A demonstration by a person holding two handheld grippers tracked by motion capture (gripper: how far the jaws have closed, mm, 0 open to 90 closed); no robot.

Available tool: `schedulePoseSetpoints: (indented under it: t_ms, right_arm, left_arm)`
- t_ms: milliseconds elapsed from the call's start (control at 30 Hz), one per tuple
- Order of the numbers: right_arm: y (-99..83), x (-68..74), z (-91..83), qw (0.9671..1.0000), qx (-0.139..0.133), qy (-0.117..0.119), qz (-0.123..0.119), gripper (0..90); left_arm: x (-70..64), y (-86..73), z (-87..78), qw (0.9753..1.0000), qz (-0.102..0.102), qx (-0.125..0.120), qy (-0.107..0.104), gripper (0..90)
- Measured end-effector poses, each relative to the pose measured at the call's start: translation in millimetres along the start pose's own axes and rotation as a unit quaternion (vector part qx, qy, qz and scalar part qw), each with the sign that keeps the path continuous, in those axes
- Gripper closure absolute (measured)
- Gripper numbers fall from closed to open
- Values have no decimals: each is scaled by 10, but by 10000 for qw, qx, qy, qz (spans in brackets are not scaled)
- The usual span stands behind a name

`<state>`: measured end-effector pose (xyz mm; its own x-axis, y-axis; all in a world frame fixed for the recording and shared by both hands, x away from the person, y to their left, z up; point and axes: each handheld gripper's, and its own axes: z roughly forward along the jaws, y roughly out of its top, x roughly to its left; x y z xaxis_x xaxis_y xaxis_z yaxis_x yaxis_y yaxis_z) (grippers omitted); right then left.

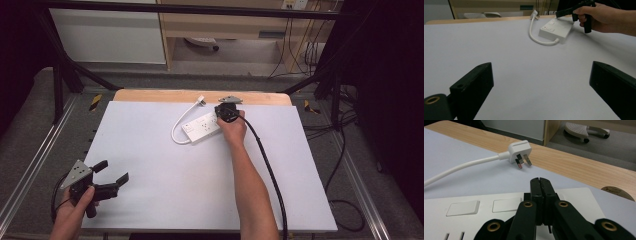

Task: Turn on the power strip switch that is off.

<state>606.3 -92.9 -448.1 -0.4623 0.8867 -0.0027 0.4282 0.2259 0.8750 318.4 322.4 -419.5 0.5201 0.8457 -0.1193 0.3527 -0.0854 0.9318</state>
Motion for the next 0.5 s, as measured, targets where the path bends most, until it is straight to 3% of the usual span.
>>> schedulePoseSetpoints:
  t_ms: [500]
  right_arm:
    - [65, -18, -81, 10000, -69, 17, -8, 900]
  left_arm:
    - [-2, 2, -1, 10000, 8, -7, -1, 54]
